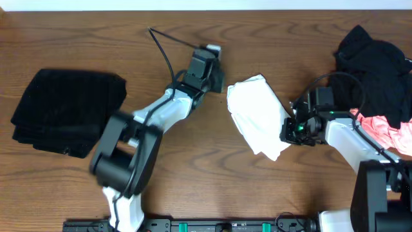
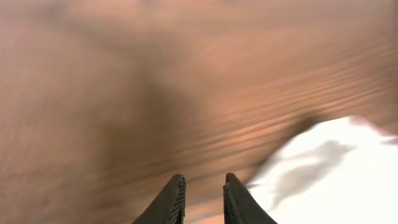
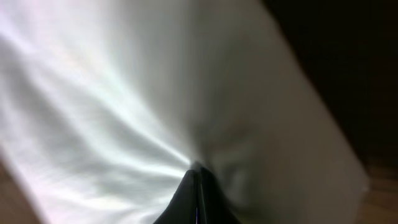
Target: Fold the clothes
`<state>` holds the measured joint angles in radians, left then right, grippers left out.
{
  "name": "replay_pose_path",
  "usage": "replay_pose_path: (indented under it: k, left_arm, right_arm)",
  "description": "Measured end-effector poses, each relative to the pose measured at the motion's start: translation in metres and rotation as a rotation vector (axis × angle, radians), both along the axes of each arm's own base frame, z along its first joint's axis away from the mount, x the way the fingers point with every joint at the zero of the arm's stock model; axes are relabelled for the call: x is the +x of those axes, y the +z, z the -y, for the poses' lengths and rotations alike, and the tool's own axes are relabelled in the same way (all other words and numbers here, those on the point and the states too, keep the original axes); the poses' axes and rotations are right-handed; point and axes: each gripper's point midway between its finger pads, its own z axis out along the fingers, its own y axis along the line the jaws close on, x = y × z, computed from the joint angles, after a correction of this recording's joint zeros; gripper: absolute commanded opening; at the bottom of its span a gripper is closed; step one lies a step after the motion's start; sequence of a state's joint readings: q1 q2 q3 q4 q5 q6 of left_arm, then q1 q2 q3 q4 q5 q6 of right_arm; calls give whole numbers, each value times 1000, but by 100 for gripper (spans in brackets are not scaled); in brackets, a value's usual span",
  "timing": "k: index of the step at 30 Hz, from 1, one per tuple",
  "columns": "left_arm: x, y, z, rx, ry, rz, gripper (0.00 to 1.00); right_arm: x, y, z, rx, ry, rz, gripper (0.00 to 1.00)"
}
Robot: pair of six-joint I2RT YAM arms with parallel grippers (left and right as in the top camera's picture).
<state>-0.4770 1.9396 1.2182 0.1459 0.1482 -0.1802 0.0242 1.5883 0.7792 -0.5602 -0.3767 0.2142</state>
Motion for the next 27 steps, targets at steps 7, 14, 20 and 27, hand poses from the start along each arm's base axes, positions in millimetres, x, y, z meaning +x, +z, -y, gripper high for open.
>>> replay_pose_path:
  k: [7, 14, 20, 27]
  left_arm:
    - [-25, 80, 61, -133, -163, 148, 24]
    - [-36, 16, 96, -100, -245, 80, 24]
    - [-32, -36, 97, -70, -245, 31, 23]
    - [-38, -72, 93, -29, -245, -37, 19]
  right_arm:
    - [4, 43, -3, 39, -62, 98, 1]
    - [13, 49, 10, 7, -224, 103, 1]
    - [20, 51, 12, 9, -257, 125, 1]
    - [22, 52, 13, 7, -270, 128, 1]
